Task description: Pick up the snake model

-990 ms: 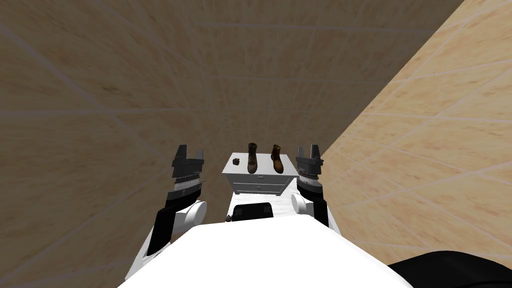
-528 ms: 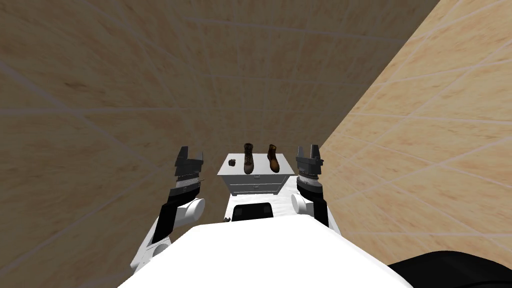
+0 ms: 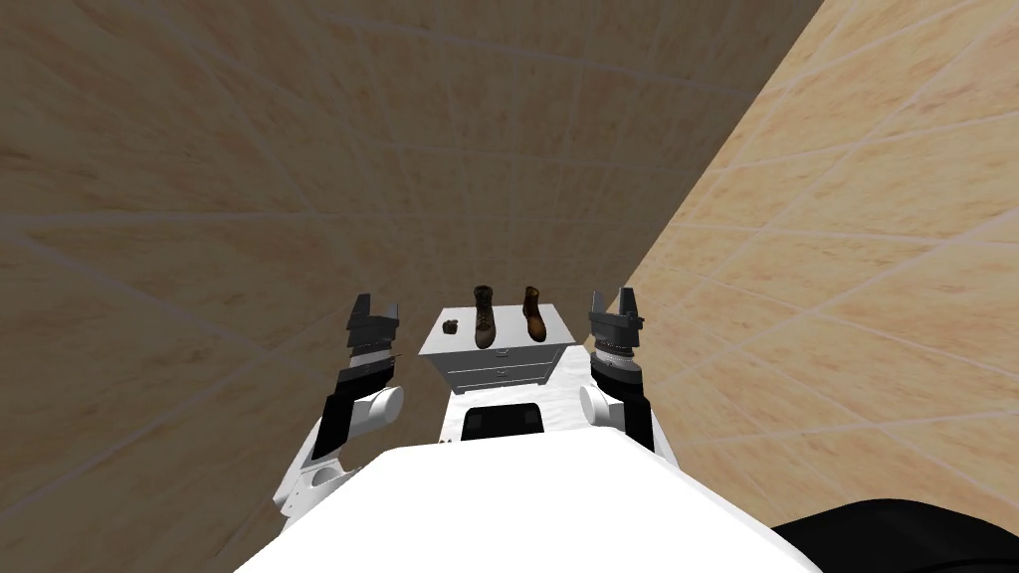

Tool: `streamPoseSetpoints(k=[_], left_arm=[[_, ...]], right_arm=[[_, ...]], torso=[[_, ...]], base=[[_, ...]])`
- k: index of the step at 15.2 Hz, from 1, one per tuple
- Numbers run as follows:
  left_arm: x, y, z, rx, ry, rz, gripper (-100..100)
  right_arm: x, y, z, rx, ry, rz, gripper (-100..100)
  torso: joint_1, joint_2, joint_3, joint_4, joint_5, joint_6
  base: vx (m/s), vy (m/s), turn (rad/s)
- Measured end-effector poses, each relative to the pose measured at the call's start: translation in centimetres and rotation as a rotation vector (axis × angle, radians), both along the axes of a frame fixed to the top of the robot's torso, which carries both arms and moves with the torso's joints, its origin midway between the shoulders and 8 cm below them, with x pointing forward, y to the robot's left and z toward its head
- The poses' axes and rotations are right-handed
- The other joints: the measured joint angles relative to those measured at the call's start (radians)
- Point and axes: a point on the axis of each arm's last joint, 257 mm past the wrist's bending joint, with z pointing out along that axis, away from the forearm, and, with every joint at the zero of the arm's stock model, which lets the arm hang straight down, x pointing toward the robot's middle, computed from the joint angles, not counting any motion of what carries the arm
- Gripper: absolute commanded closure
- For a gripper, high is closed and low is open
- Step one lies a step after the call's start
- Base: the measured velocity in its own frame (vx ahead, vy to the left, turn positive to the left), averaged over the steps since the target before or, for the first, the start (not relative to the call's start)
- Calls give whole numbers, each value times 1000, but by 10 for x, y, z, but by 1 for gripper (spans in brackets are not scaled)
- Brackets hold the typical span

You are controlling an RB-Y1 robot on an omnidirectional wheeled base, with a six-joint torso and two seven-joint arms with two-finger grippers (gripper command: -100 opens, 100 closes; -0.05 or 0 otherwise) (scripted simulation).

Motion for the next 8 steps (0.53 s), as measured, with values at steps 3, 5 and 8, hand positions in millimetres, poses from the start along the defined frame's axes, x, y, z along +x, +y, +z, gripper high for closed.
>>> streamPoseSetpoints(k=[3, 5, 8], left_arm=[[5, 19, -10, -14, 10, 21, -100], [8, 29, -17, -24, 15, 36, -100], [12, 54, -23, -46, 15, 67, -100]], right_arm=[[0, 0, 0, 0, 0, 0, 0], [0, 0, 0, 0, 0, 0, 0], [0, 0, 0, 0, 0, 0, 0]], torso=[[1, 0, 0, 0, 0, 0], [1, 0, 0, 0, 0, 0], [0, -1, 0, 0, 0, 0]], base=[[11, -36, -84], [13, -44, -125], [16, -57, -125]])
